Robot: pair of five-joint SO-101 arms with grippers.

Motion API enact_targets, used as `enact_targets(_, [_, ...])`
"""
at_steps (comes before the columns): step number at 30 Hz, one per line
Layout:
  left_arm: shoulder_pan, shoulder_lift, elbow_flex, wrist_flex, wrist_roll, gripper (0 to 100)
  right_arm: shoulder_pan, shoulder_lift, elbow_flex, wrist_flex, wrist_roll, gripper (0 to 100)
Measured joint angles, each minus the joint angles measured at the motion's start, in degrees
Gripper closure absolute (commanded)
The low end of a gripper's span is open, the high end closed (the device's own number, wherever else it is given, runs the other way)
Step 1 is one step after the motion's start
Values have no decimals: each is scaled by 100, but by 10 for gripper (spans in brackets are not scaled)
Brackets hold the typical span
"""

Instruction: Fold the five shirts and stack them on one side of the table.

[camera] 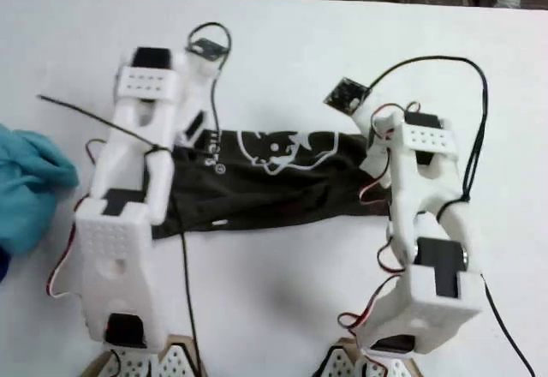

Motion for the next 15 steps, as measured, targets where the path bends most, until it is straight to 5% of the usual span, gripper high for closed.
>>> enact_targets(10, [53, 1160, 229, -598, 141, 862, 26, 721, -624, -132, -97, 858])
enact_targets(15, [-35, 1284, -62, -457, 141, 862, 114, 765, -1240, 607, -105, 858])
